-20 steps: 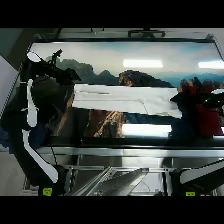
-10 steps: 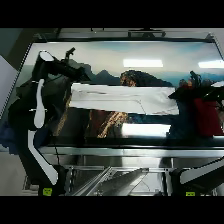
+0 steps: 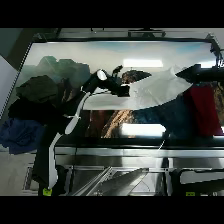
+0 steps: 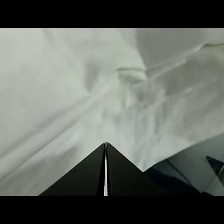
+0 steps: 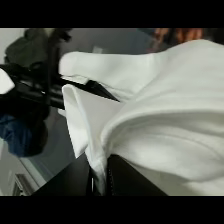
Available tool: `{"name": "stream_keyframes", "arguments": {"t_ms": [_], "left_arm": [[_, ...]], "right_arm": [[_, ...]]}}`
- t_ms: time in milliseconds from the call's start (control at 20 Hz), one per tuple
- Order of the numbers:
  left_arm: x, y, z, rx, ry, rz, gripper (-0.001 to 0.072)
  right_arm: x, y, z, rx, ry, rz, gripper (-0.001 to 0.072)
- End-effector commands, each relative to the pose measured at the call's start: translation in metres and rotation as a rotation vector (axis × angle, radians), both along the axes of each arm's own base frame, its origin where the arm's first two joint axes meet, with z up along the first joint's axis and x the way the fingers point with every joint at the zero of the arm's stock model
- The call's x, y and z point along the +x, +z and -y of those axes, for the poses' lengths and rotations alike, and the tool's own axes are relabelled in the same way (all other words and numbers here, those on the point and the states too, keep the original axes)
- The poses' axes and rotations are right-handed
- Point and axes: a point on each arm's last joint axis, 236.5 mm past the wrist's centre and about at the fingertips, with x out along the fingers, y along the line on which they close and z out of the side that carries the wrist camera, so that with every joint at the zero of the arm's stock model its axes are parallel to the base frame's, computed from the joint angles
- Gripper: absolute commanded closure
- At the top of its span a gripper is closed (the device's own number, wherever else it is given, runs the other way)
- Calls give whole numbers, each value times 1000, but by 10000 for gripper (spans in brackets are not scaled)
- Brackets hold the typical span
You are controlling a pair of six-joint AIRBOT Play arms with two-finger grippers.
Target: Fold the shirts.
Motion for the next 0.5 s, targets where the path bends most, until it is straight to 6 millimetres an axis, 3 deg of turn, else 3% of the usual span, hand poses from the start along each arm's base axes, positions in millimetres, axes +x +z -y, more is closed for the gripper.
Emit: {"name": "stream_keyframes", "arguments": {"t_ms": [0, 100, 200, 350, 450], "left_arm": [[-6, -4, 46, -29, 37, 63, 693], [-7, 13, 41, -36, 5, 59, 693], [-6, 59, 11, -55, -63, 57, 691], [-10, 210, -67, -312, -184, 166, 692], [-16, 318, -128, -535, -164, 297, 691]], "right_arm": [[-7, 31, -15, 40, 26, 53, 692], [-6, 24, -18, 18, 31, 44, 692], [-4, 18, -20, -5, 31, 37, 692], [7, 21, -38, 2, 12, 48, 692], [24, 25, -79, 5, 3, 98, 691]]}}
